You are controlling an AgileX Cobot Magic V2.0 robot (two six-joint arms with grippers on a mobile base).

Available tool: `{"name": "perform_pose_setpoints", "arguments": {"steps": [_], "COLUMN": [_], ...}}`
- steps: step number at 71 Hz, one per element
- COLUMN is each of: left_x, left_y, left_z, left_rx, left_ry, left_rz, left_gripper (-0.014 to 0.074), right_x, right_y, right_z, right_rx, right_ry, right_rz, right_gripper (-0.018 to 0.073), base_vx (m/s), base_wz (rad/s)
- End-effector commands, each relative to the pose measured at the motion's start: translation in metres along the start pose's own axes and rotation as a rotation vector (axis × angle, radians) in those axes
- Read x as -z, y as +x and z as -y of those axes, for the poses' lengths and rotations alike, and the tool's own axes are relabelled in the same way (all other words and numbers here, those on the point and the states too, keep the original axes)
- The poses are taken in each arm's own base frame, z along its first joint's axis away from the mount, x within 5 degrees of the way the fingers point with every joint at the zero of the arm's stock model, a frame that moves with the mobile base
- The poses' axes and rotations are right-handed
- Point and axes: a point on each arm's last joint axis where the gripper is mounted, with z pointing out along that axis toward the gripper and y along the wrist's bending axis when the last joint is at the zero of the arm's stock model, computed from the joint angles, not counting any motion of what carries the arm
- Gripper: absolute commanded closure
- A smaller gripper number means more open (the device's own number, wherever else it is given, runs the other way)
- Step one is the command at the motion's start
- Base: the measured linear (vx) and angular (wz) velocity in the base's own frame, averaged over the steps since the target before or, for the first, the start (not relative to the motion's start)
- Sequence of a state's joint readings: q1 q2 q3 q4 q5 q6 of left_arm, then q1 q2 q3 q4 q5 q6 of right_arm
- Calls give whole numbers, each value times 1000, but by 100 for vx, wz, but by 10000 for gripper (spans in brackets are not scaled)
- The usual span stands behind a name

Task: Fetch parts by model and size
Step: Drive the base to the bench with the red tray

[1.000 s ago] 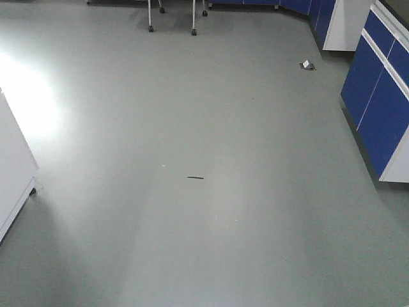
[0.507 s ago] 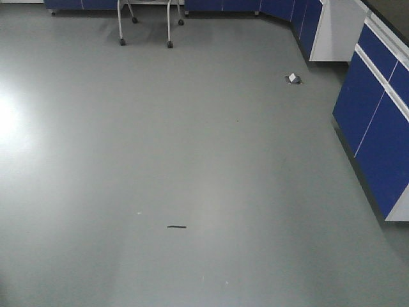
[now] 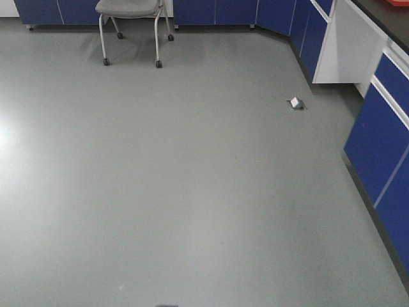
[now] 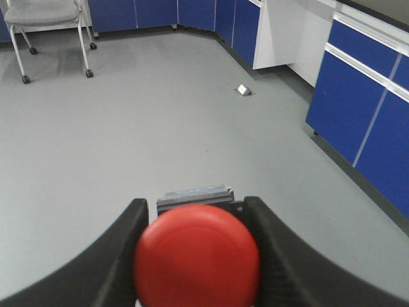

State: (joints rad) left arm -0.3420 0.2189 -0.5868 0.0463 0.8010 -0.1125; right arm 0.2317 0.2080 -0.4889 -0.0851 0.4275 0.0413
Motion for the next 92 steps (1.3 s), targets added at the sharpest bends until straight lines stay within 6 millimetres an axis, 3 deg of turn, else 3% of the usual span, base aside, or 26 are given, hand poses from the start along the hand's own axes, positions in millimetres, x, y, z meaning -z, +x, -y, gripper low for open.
{"name": "perform_pose_setpoints", "arguments": {"steps": [1,92], "left_x": [0,1], "left_y": [-14,-14], "left_z": [2,2], "left_rx": [10,10], "left_ry": [15,15], "left_rz": [78,79], "left_gripper": [602,602], "right_x": [1,1], "right_y": [-15,-15], "right_z": [0,0], "right_rx": [17,17], "right_ry": [4,4], "right_rz": [103,103], "right_gripper": [564,564], "base_vx": [67,64], "base_wz": [8,1]}}
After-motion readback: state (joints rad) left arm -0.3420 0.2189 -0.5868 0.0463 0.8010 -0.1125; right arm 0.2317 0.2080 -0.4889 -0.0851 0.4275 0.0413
